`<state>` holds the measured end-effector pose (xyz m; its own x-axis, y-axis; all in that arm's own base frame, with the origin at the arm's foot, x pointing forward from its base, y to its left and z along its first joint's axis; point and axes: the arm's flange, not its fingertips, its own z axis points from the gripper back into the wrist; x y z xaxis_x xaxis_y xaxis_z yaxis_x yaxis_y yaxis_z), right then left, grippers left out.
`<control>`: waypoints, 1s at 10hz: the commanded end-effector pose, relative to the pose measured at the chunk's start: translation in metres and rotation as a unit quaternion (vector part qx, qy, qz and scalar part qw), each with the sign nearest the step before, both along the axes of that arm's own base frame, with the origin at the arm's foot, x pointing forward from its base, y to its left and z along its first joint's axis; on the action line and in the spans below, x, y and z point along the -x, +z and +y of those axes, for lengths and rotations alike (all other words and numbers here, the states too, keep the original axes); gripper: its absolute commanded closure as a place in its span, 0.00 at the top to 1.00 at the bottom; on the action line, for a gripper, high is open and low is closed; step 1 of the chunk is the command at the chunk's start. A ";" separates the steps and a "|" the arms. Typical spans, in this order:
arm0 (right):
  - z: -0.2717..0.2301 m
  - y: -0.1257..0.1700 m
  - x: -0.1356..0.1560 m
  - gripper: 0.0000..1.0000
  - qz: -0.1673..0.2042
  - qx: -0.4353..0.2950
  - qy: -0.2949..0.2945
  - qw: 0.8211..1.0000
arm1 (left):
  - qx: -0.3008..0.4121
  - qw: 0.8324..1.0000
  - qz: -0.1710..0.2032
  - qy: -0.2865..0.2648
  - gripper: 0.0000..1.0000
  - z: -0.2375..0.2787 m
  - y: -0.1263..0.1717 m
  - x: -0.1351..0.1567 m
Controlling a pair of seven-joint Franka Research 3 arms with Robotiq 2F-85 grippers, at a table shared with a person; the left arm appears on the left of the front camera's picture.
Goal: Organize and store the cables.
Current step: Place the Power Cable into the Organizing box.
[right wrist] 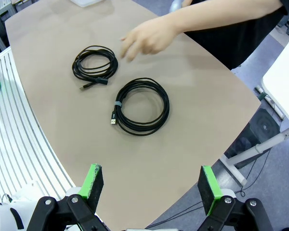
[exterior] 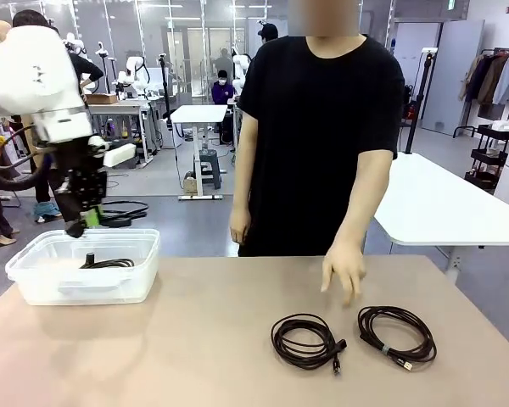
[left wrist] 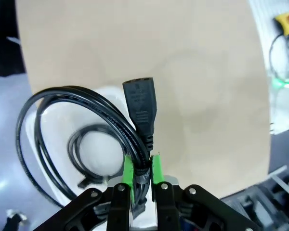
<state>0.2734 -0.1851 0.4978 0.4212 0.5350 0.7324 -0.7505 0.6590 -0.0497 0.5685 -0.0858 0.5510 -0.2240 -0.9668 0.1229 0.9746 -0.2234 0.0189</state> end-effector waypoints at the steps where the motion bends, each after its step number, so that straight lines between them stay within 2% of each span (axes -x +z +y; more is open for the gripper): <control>1: -0.001 -0.001 0.002 1.00 -0.005 0.000 0.007 1.000 | 0.005 0.999 -0.025 0.031 0.17 0.029 -0.021 0.001; 4: -0.001 -0.001 0.002 1.00 -0.005 0.000 0.007 1.000 | -0.008 0.996 -0.004 0.092 0.17 0.068 -0.058 -0.024; 8: -0.001 -0.001 0.002 1.00 -0.005 0.000 0.007 1.000 | -0.011 0.988 0.031 0.151 0.17 0.066 -0.102 -0.063; 10: -0.001 -0.001 0.002 1.00 -0.005 0.000 0.007 1.000 | -0.033 0.986 0.042 0.159 0.17 0.063 -0.116 -0.067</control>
<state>0.2732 -0.1853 0.4979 0.4206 0.5352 0.7325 -0.7506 0.6589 -0.0505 0.6290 -0.0204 0.4271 0.0847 -0.9919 0.0943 0.9942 0.0779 -0.0735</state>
